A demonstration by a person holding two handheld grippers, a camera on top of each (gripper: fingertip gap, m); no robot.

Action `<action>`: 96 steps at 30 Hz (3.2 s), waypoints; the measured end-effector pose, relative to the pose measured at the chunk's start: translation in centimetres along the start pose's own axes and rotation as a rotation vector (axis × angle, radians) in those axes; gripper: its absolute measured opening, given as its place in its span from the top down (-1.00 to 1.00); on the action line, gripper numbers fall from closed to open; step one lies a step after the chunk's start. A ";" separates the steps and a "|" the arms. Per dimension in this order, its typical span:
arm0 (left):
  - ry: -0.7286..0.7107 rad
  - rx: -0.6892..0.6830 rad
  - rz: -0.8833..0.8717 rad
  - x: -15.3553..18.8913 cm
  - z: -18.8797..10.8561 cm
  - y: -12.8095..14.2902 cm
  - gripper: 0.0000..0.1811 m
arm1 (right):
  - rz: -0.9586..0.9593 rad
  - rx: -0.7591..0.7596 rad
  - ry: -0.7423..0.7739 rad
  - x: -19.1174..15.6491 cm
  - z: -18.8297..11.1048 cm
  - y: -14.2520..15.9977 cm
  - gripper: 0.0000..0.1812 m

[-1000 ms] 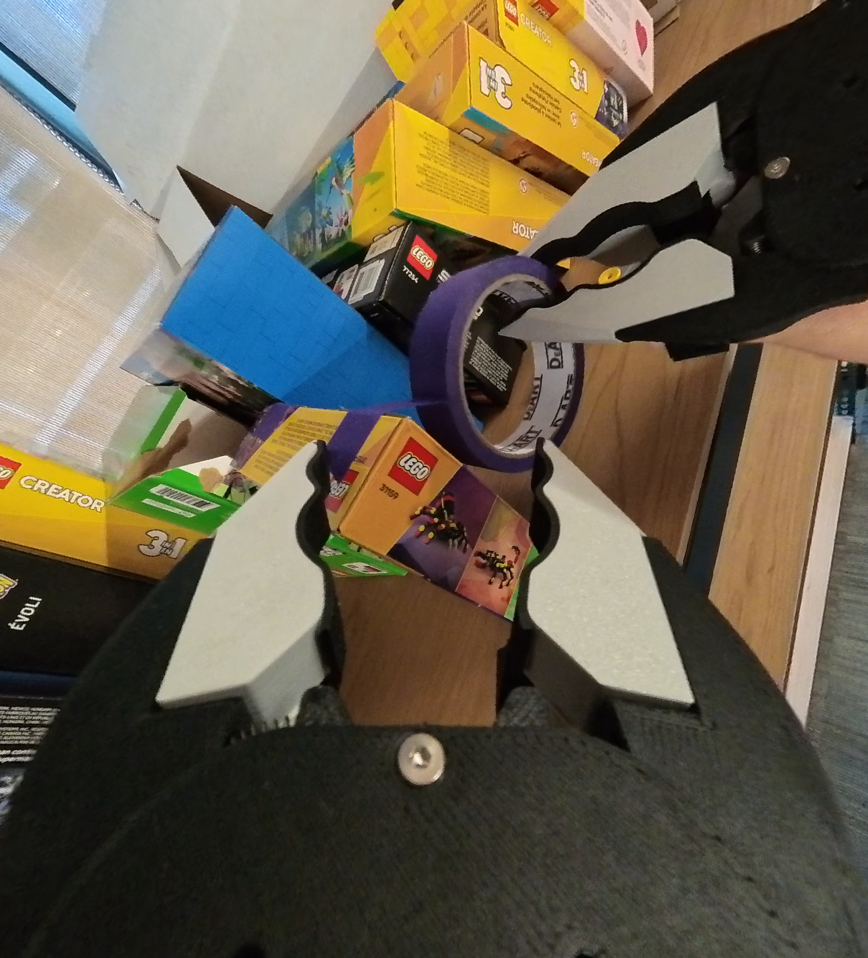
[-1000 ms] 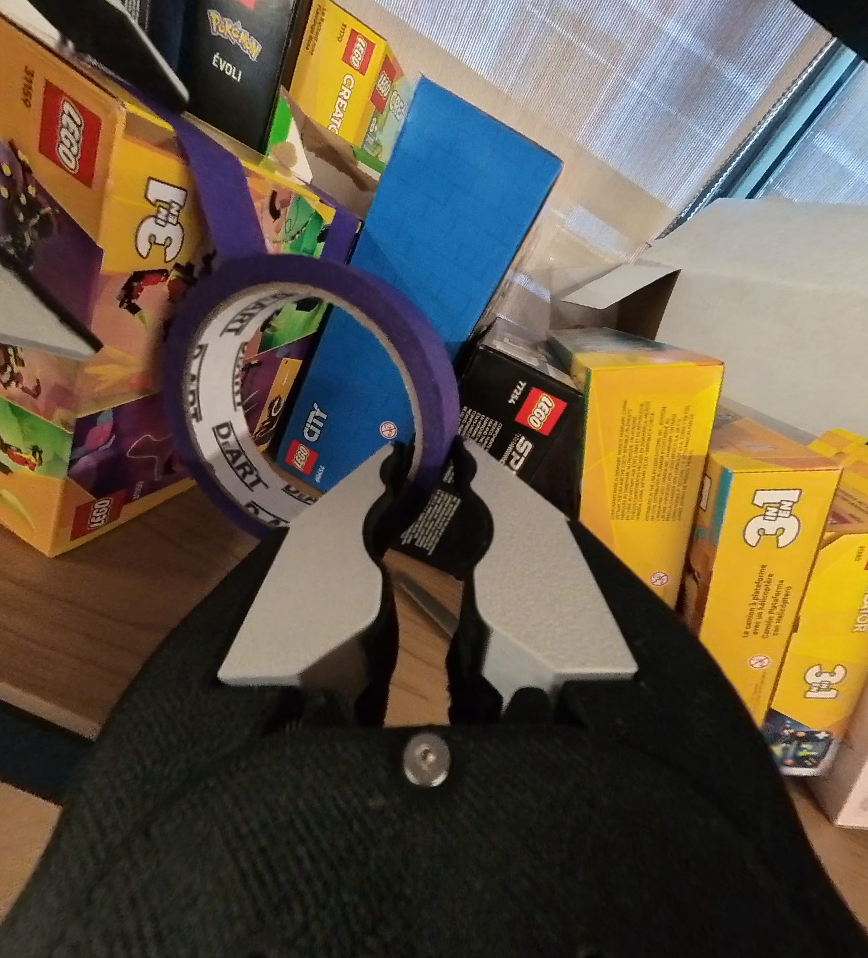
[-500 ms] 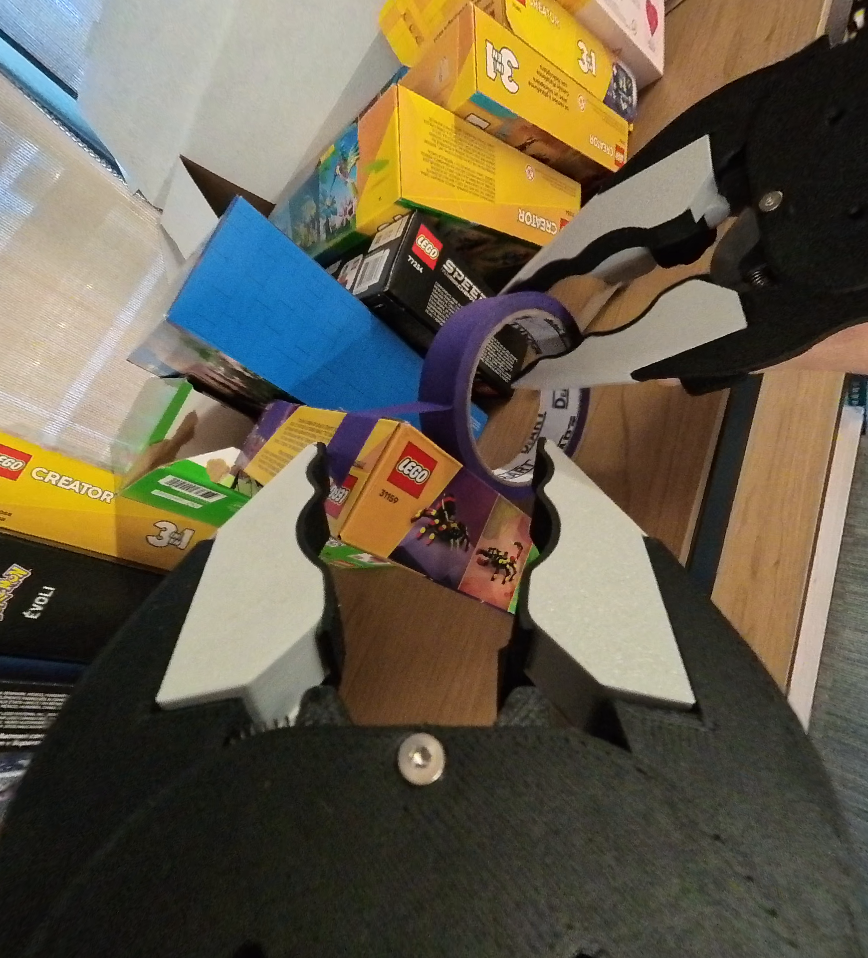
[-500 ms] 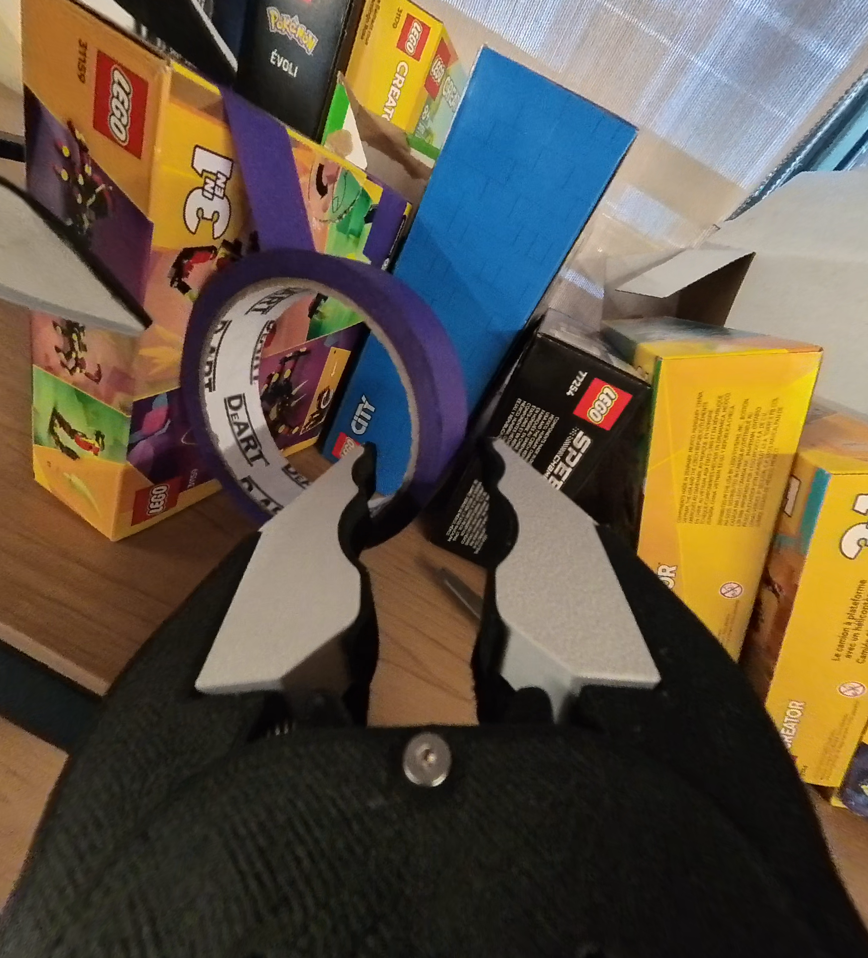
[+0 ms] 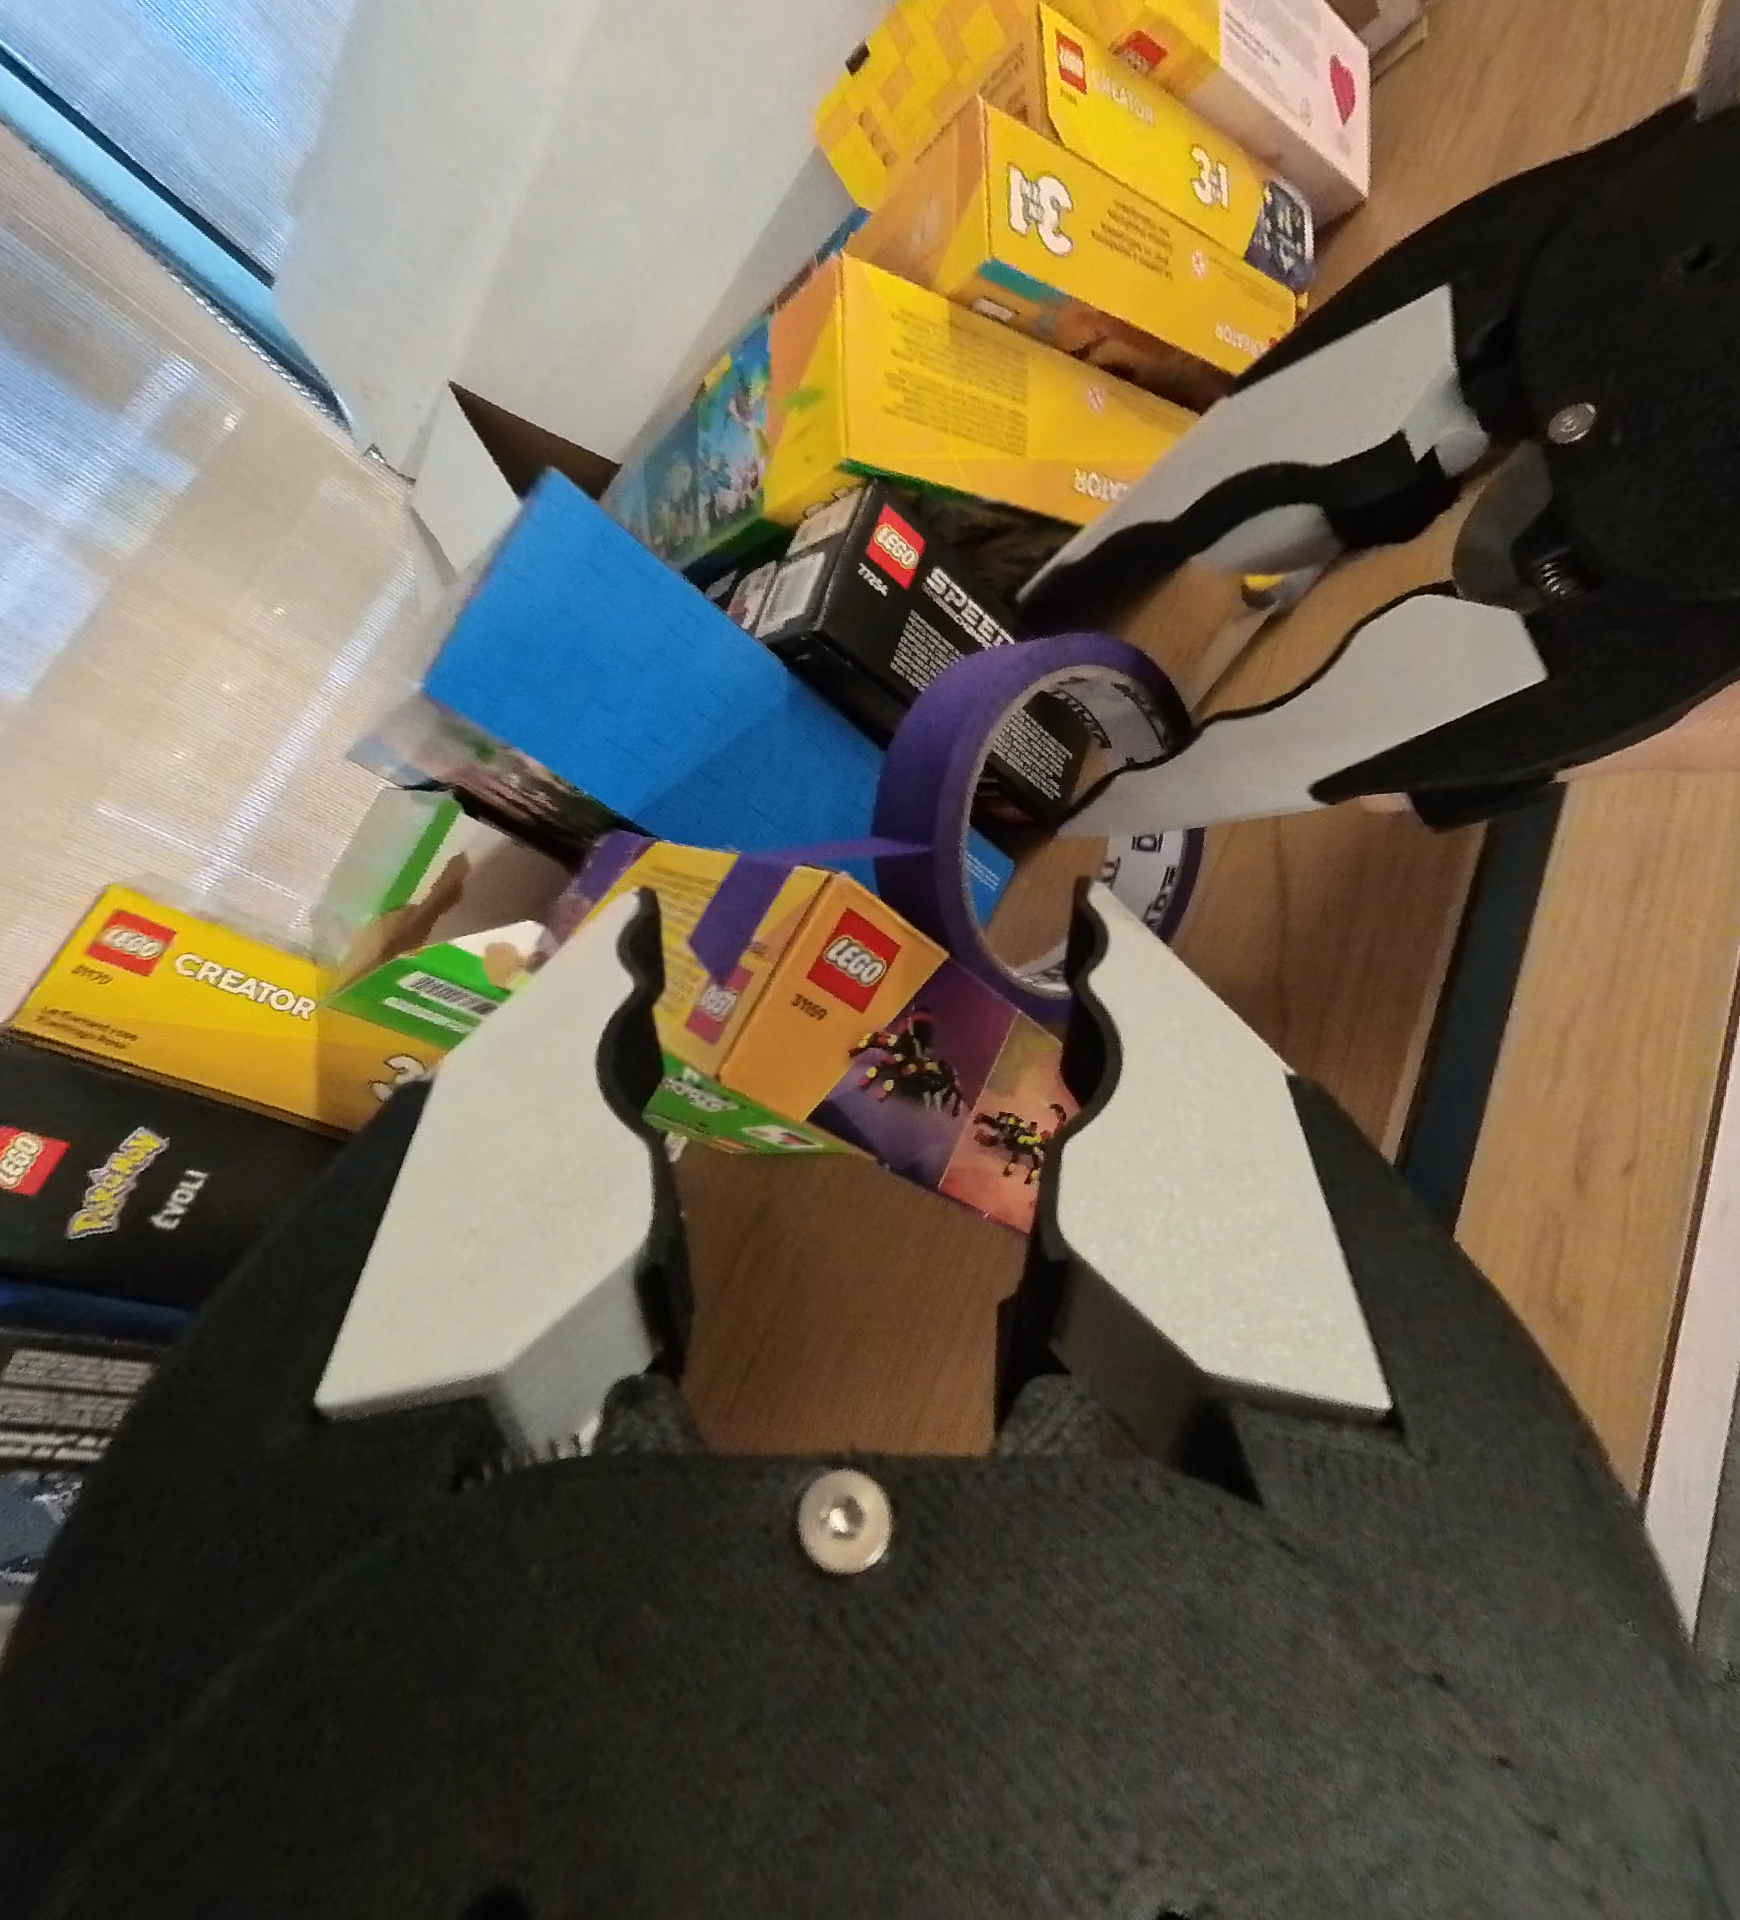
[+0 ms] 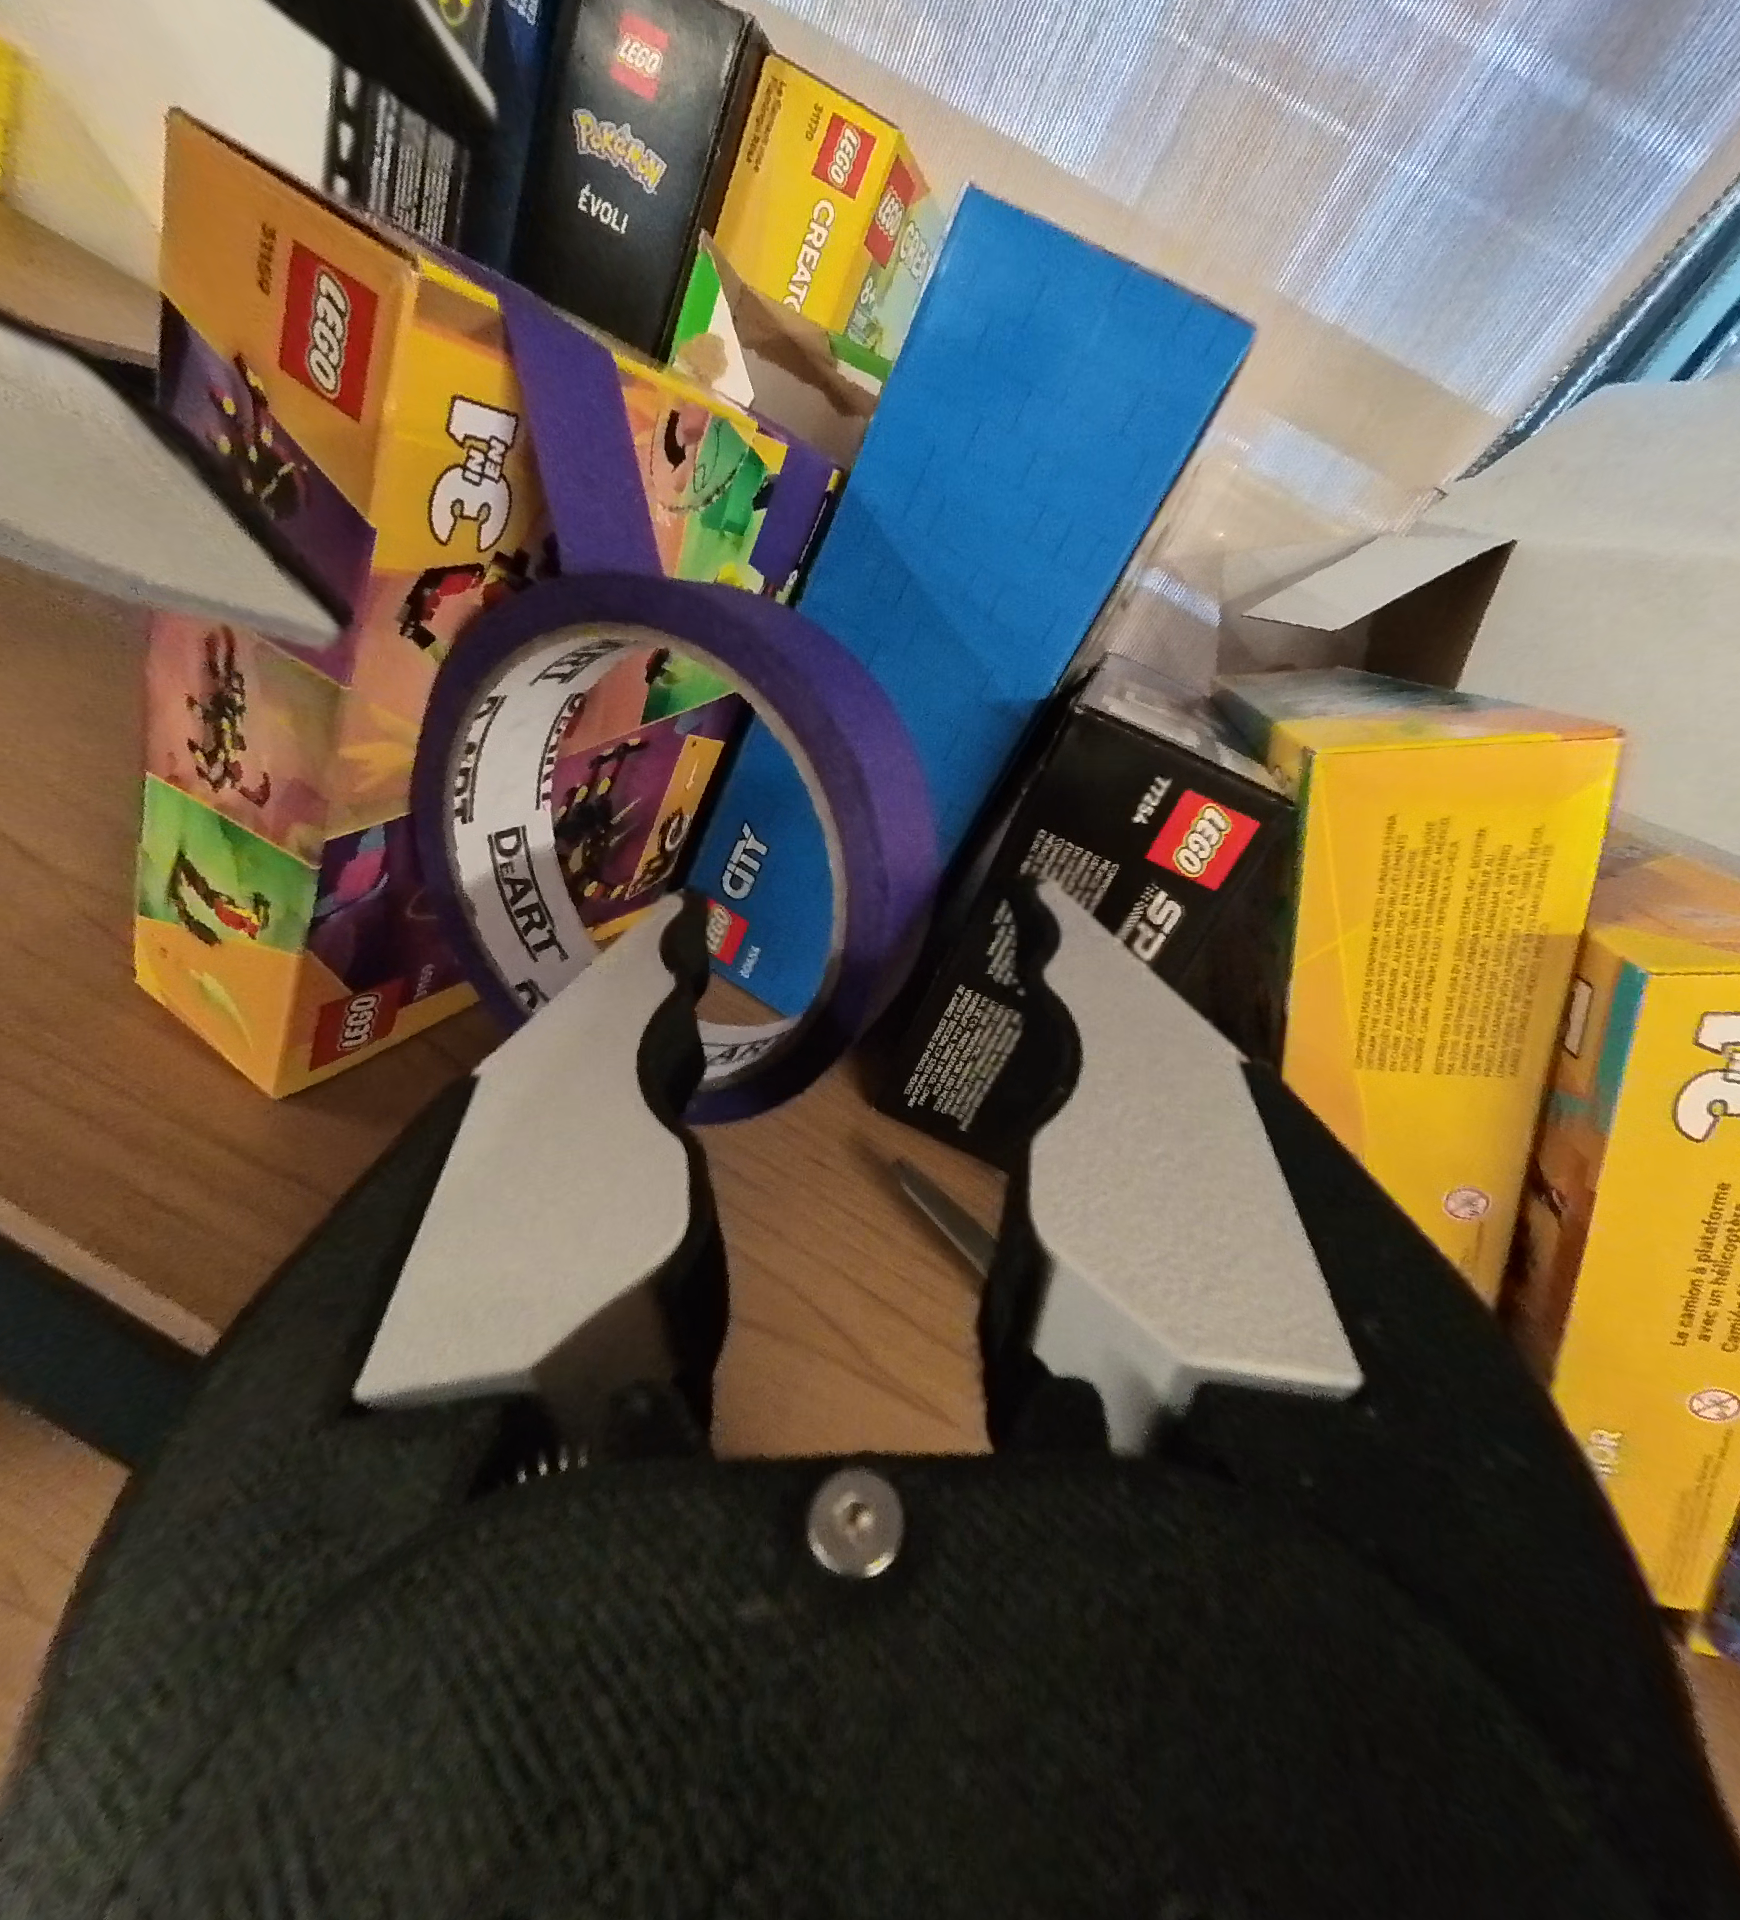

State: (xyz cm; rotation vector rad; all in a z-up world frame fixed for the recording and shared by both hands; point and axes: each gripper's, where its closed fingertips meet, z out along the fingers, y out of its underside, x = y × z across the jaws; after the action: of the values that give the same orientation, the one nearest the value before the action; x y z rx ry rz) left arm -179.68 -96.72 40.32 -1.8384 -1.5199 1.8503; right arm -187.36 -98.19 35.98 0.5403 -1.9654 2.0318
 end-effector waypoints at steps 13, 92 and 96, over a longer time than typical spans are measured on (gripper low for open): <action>-0.015 0.155 -0.422 5.4 -8.8 1.6 0.23 | 0.035 -0.228 -0.370 9.3 -10.4 11.5 0.54; 0.645 0.257 -1.162 16.0 10.1 -17.5 0.65 | 0.826 -0.015 -1.876 6.7 -20.6 2.7 0.79; 0.626 0.364 -1.195 15.4 10.7 -17.8 0.71 | 0.936 0.021 -1.836 7.4 -19.5 2.4 0.73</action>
State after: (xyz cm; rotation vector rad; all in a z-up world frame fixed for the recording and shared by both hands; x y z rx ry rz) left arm -201.77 -83.25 39.43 -0.8128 -1.3717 0.7869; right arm -196.68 -79.33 36.79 2.5373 -3.5520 1.8981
